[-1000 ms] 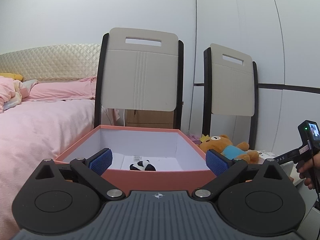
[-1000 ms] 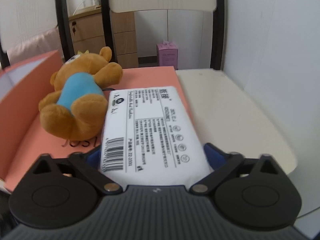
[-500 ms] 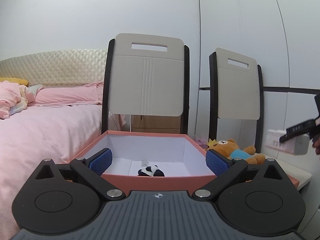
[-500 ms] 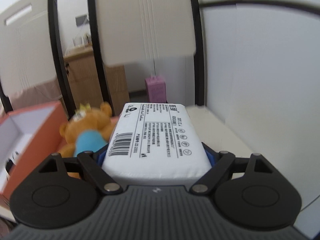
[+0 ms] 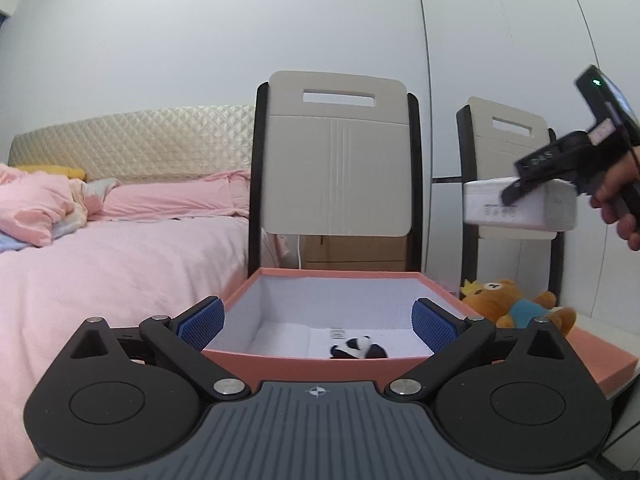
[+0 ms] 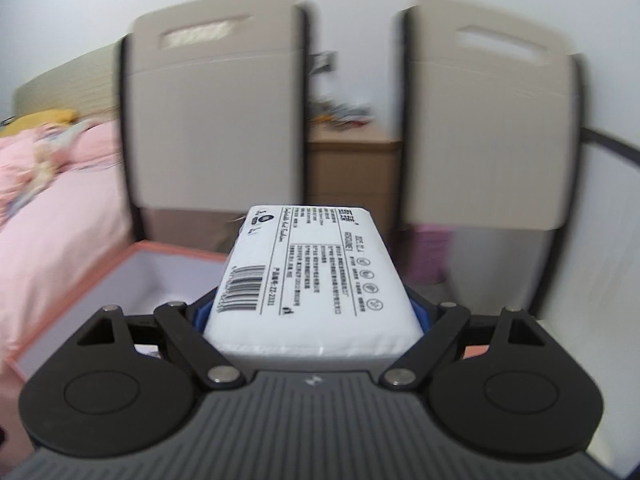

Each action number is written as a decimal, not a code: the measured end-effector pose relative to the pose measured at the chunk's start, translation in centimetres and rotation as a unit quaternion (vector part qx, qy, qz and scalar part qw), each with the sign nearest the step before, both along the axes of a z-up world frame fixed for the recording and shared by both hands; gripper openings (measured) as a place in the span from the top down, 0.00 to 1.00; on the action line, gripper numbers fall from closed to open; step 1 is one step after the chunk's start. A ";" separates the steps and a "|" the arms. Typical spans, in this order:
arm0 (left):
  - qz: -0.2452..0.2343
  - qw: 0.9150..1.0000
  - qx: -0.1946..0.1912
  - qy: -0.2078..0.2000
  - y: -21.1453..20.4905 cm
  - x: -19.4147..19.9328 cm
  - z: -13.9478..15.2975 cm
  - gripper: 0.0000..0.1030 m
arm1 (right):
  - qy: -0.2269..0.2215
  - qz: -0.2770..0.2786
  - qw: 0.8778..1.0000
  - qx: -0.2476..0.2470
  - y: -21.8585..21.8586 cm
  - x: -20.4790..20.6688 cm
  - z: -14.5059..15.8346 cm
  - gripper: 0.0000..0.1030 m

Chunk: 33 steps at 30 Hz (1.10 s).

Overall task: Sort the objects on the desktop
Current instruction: 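Carry the tissue pack with the right gripper and release it into the pink box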

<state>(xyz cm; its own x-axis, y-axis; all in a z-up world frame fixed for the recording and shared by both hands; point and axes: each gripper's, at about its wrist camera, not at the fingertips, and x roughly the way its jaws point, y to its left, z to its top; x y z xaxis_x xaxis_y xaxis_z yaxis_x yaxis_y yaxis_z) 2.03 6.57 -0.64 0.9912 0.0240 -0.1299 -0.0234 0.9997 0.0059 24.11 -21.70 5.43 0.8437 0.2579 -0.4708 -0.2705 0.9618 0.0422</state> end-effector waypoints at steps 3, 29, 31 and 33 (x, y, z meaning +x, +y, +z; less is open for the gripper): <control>0.007 1.000 -0.004 -0.005 0.7 0.0 0.1 0.02 | 0.033 0.039 0.999 0.010 4.3 1.2 -1.3 0.16; 0.068 0.998 0.005 -0.015 2.9 0.3 -0.5 0.02 | 0.146 0.143 0.976 -0.073 22.7 10.9 -11.6 0.16; 0.069 0.998 0.007 -0.015 2.9 0.3 -0.6 0.02 | 0.155 0.146 0.974 -0.074 23.4 11.4 -12.6 0.16; 0.071 0.997 0.007 -0.014 2.8 0.3 -0.6 0.02 | 0.158 0.148 0.974 -0.070 23.9 11.8 -13.4 0.15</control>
<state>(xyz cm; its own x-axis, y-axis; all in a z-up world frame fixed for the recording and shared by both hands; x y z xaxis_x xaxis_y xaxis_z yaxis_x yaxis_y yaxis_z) 2.31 9.41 -1.25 0.9808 0.1661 -0.1018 -0.1651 0.9861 0.0181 35.91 2.24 -7.94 0.5492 0.3823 -0.7431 -0.5311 0.8462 0.0428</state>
